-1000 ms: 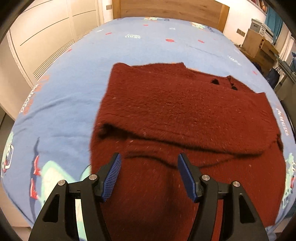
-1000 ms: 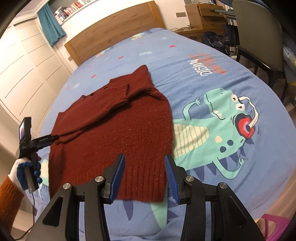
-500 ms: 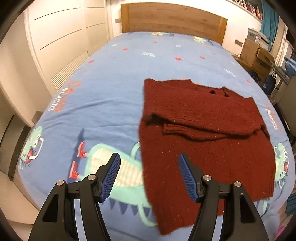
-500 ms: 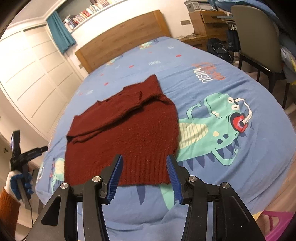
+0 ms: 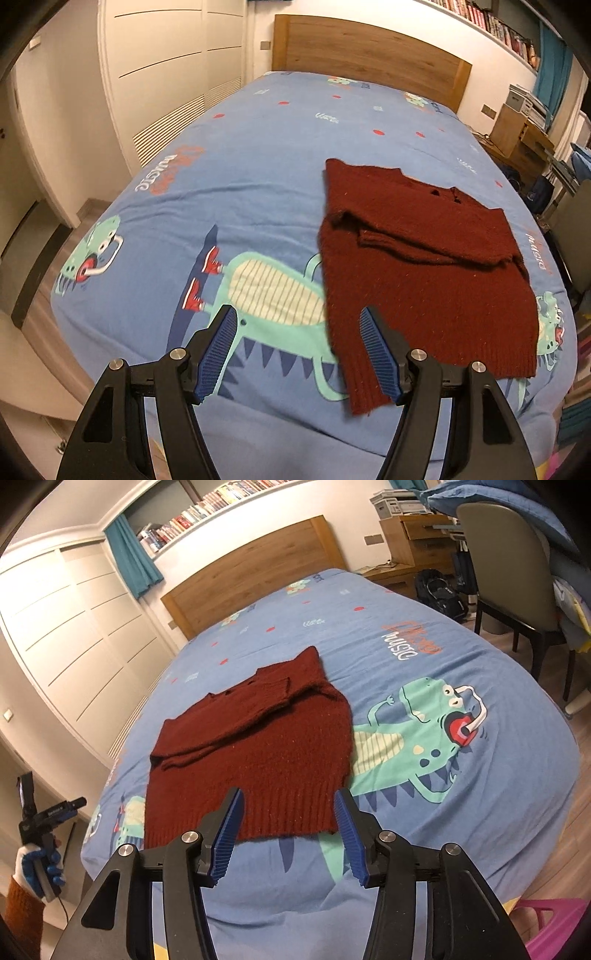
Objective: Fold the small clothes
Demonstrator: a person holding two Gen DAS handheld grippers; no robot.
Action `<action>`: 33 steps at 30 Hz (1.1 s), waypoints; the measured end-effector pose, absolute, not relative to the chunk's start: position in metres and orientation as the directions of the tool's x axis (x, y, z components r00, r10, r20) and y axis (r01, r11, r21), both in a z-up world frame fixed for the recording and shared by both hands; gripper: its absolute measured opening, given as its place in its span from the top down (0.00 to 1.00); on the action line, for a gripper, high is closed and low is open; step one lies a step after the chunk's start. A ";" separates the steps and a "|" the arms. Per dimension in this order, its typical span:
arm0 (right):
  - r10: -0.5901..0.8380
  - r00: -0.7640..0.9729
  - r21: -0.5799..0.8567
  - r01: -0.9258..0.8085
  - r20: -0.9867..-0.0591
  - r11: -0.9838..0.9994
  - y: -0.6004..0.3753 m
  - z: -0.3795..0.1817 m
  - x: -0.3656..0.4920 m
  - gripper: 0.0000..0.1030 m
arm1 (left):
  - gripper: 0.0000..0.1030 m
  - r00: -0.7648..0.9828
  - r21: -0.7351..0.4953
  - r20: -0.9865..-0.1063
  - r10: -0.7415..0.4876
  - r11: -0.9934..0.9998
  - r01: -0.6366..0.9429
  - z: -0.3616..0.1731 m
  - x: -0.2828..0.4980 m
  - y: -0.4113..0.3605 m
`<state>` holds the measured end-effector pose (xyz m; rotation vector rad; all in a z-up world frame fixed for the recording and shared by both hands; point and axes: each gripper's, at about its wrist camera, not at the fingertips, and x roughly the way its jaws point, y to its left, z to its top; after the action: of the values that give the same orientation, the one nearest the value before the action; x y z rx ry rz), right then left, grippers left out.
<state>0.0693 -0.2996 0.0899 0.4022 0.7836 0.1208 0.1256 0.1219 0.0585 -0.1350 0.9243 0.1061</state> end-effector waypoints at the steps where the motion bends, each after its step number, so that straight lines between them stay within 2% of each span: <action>1: 0.253 0.705 0.400 0.047 -0.663 0.916 -0.302 0.088 0.069 0.49 | 0.38 0.593 -0.068 -0.804 0.038 0.985 -0.156 0.057 0.123 0.123; 11: 0.269 0.654 0.432 0.097 -0.707 0.897 -0.319 0.054 0.089 0.48 | 0.38 0.525 -0.072 -0.850 0.042 0.978 -0.194 0.018 0.134 0.115; 25: 0.300 0.547 0.438 0.139 -0.782 0.888 -0.321 -0.002 0.142 0.48 | 0.38 0.421 -0.138 -0.906 -0.049 0.973 -0.185 -0.035 0.155 0.117; 33: 0.338 0.483 0.458 0.154 -0.808 0.875 -0.320 -0.032 0.164 0.48 | 0.38 0.380 -0.219 -0.913 -0.149 0.964 -0.150 -0.055 0.165 0.111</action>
<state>0.1643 -0.3201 -0.0319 0.5170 1.0733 0.1182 0.1645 0.1114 -0.0552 -0.2853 1.1857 0.0007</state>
